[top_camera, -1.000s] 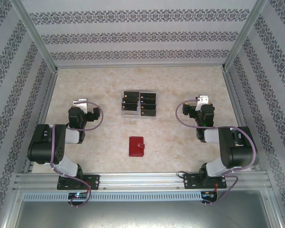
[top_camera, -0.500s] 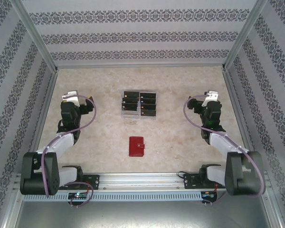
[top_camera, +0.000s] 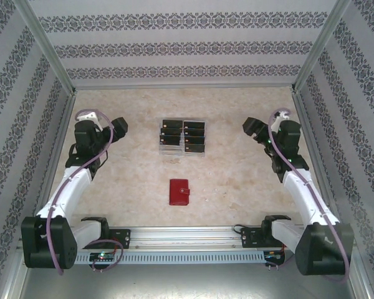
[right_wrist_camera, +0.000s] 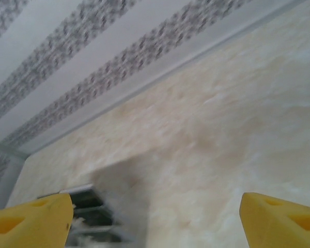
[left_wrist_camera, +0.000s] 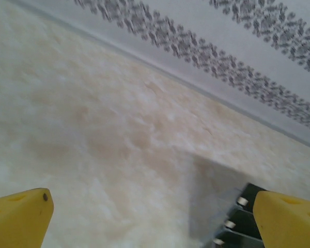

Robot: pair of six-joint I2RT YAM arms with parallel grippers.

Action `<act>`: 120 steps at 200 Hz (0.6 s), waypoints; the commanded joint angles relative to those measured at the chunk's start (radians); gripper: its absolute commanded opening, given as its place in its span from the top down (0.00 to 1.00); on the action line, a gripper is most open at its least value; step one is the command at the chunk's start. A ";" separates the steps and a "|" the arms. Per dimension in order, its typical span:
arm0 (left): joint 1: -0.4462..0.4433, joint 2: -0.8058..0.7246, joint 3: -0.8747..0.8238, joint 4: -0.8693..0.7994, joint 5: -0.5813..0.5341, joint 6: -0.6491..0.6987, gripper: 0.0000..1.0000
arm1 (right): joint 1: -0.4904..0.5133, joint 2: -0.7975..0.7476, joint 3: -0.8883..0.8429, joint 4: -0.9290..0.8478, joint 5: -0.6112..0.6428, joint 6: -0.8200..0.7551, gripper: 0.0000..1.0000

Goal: Put the credit cards into the card holder
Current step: Move the storage box to the top-right of the table.

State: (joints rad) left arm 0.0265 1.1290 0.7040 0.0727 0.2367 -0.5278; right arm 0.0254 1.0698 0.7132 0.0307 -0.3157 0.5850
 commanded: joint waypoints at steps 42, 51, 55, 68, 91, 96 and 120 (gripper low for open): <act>-0.180 0.247 0.135 -0.007 0.108 -0.180 0.00 | 0.267 0.265 0.196 -0.239 -0.039 0.057 0.19; -0.200 0.290 0.158 0.012 0.108 -0.180 0.00 | 0.295 0.307 0.216 -0.237 -0.032 0.064 0.18; -0.205 0.308 0.166 0.023 0.111 -0.185 0.00 | 0.305 0.324 0.223 -0.235 -0.030 0.065 0.18; -0.216 0.365 0.193 0.054 0.113 -0.209 0.00 | 0.332 0.373 0.242 -0.225 -0.019 0.075 0.17; -0.226 0.459 0.249 0.086 0.119 -0.239 0.00 | 0.359 0.443 0.262 -0.195 -0.008 0.093 0.16; -0.229 0.478 0.262 0.091 0.123 -0.243 0.00 | 0.362 0.457 0.269 -0.189 -0.006 0.096 0.16; -0.243 0.563 0.322 0.101 0.147 -0.260 0.00 | 0.371 0.512 0.295 -0.171 -0.008 0.100 0.15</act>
State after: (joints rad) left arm -0.1959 1.6329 0.9634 0.1177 0.3477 -0.7456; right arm 0.3843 1.5429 0.9596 -0.1680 -0.3344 0.6605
